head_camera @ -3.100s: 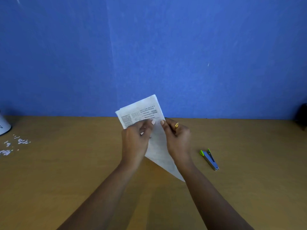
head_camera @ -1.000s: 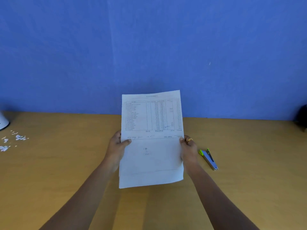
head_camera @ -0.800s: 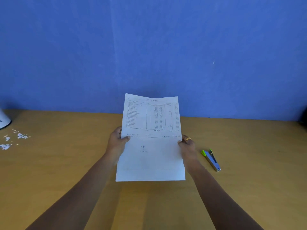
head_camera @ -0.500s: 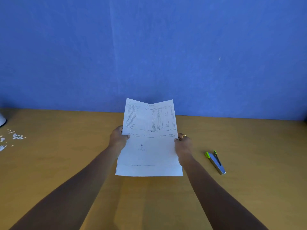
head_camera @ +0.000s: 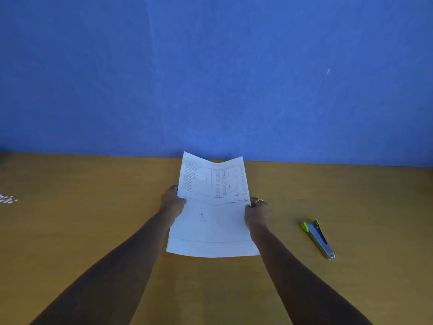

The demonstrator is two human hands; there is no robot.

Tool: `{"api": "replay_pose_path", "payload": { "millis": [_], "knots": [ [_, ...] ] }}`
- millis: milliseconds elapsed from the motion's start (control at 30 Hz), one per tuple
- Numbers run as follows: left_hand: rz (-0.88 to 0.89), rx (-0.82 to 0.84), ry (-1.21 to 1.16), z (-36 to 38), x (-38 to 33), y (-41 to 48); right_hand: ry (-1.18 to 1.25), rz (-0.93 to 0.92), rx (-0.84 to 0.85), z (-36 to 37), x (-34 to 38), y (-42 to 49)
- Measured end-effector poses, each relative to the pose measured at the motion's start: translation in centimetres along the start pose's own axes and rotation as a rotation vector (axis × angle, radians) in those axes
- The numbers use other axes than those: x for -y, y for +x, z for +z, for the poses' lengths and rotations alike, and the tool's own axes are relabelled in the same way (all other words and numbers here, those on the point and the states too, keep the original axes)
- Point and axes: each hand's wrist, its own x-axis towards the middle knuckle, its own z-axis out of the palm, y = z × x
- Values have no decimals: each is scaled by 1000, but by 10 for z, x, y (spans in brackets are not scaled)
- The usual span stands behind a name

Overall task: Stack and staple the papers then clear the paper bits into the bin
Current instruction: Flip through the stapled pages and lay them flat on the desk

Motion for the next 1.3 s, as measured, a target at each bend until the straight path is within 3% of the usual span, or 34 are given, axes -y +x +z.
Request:
{"api": "replay_pose_path", "payload": {
  "millis": [333,600,767,867,1167,1300],
  "knots": [
    [22,-172,166,14,17,11,-62,-41,-66,7,-16,6],
    [143,-285,475,30,25,-6,-316,-338,-46,10,-22,-2],
    [339,-182,682,43,37,-13,-628,-508,131,17,-26,-4],
    [406,-114,766,47,40,-19,-770,-520,198,20,-30,-4],
    [362,-21,864,51,43,-23,-774,-510,245,18,-36,-4],
    [347,-20,863,52,43,-23,-706,-490,112,-1,-40,-1]
  ]
}}
